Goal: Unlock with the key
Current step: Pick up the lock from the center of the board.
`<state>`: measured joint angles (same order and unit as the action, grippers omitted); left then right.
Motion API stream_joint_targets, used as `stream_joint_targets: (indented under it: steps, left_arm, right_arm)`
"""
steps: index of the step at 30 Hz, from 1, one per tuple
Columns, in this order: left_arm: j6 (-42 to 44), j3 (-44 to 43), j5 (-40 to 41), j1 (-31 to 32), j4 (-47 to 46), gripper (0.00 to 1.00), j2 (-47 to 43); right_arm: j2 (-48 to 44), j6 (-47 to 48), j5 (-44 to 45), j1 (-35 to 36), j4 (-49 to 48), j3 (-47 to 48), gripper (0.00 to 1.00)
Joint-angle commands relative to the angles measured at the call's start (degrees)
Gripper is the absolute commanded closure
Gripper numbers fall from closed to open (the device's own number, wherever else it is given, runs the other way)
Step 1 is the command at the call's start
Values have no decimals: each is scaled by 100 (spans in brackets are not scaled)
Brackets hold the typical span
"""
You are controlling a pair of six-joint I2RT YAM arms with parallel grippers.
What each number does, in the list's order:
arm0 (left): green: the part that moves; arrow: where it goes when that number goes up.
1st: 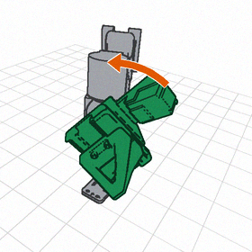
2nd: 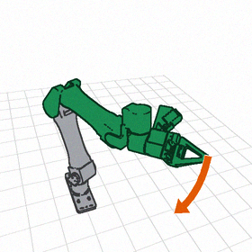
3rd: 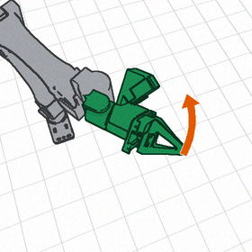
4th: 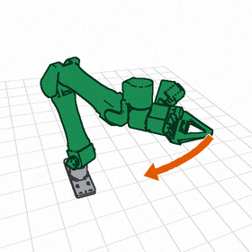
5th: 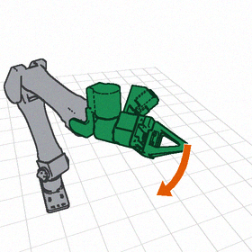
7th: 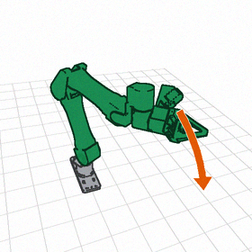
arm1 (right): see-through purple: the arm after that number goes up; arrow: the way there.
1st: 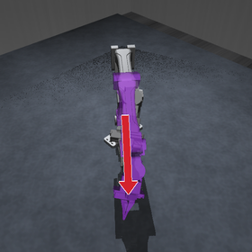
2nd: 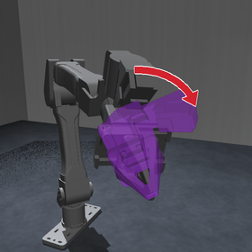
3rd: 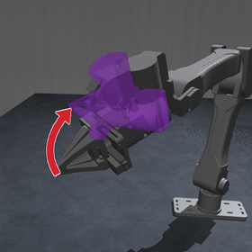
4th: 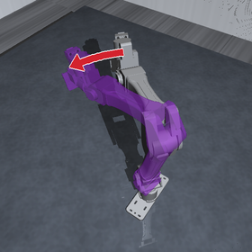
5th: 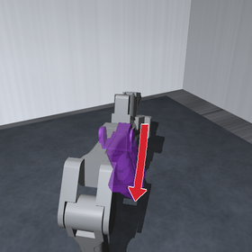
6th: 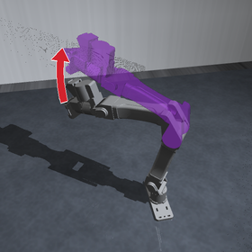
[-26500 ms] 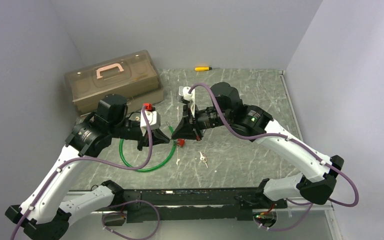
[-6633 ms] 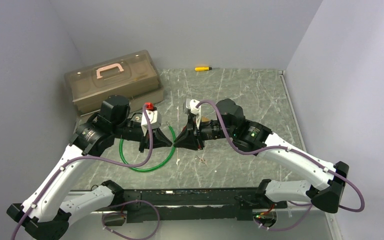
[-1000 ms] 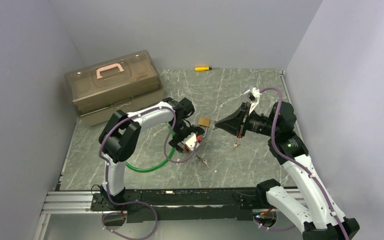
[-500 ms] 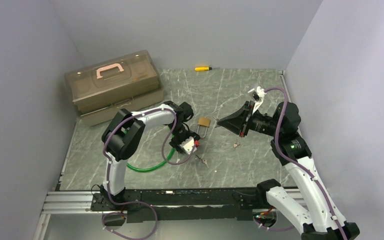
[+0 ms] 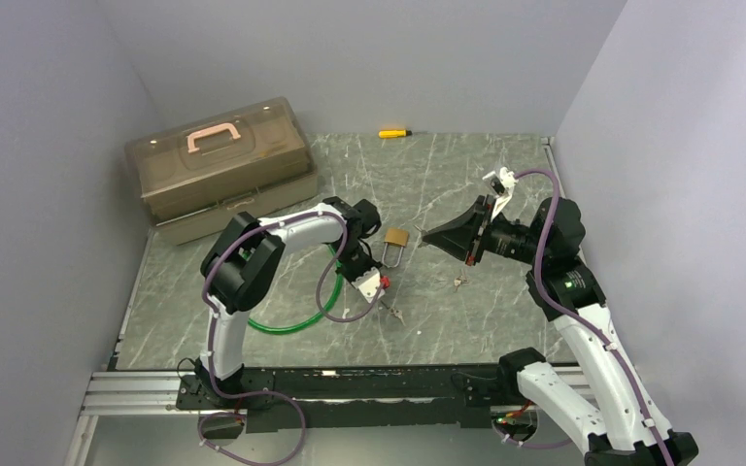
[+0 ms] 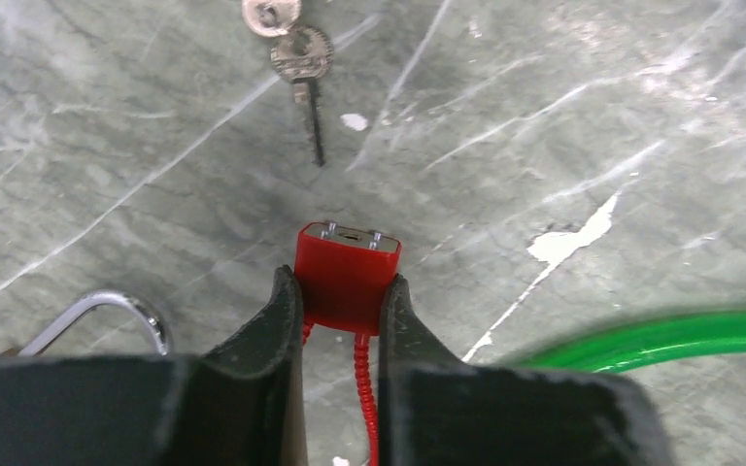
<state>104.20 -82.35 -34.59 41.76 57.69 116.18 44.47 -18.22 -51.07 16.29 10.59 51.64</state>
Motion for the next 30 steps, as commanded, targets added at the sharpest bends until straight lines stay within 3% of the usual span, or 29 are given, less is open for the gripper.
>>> stream_joint_targets:
  steps: [1, 5, 16, 22, 24, 30]
  left_arm:
    - [-385, -262, 75, -4, -378, 100, -313]
    - [-743, -250, -206, -266, -483, 100, -1131]
    - [-856, 90, -1505, -895, 672, 100, -4276]
    - [-1286, 325, -2222, -845, -225, 100, -5535]
    - [-1555, 336, -2320, -775, -481, 100, -5734]
    - [-1314, 247, -2272, -284, -640, 100, -6058]
  right_arm:
    - [-22, 2, 40, -35, -82, 272, 100]
    - [-107, 80, 183, -56, -78, 267, 100]
    - [-310, 163, -148, -83, -342, 597, 100]
    - [-224, 248, -658, -83, -473, 714, 100]
    - [-184, 168, -812, -84, -646, 696, 100]
    - [-17, -108, -1157, -81, -1093, 589, 100]
